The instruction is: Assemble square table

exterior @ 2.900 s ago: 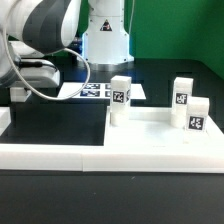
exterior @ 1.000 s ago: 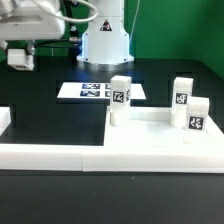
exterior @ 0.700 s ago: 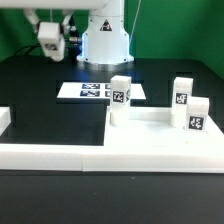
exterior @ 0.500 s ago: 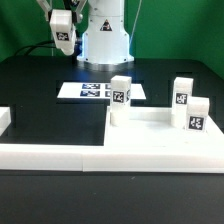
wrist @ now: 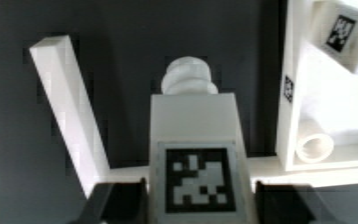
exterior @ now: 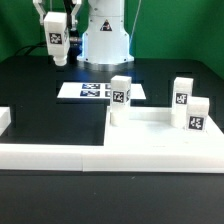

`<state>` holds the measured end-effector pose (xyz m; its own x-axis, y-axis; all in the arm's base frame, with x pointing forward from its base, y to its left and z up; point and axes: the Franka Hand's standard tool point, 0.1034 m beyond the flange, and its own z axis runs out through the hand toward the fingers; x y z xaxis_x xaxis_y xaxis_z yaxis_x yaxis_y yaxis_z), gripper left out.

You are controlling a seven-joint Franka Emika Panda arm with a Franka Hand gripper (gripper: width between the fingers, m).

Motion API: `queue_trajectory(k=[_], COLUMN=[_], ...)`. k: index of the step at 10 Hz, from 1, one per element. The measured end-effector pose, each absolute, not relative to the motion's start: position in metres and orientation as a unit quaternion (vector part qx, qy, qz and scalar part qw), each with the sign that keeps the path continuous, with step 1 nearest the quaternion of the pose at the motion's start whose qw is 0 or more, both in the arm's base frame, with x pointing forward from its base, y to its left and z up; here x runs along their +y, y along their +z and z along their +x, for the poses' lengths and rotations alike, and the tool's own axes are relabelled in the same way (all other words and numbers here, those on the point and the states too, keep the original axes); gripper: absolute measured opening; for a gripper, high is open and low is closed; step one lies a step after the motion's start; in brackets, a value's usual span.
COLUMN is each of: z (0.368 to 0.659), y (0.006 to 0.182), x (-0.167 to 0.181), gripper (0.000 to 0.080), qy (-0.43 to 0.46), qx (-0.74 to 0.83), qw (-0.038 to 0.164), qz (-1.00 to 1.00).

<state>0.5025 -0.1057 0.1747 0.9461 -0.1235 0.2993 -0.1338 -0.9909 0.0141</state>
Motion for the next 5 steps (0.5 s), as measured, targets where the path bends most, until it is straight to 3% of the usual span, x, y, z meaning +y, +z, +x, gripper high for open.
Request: queue_trajectory(k=[1, 2, 5], z=[0.502, 0.505, 0.549], y=[0.175, 0.171, 0.175], x=[-0.106, -0.087, -0.033], gripper=[0.029, 0.029, 0.029], qy=[0.185, 0.178, 0.184], qx=[-0.068, -0.076, -0.102], qw=[0.026, 0.014, 0.002], qz=[0.98, 0.981, 0.978])
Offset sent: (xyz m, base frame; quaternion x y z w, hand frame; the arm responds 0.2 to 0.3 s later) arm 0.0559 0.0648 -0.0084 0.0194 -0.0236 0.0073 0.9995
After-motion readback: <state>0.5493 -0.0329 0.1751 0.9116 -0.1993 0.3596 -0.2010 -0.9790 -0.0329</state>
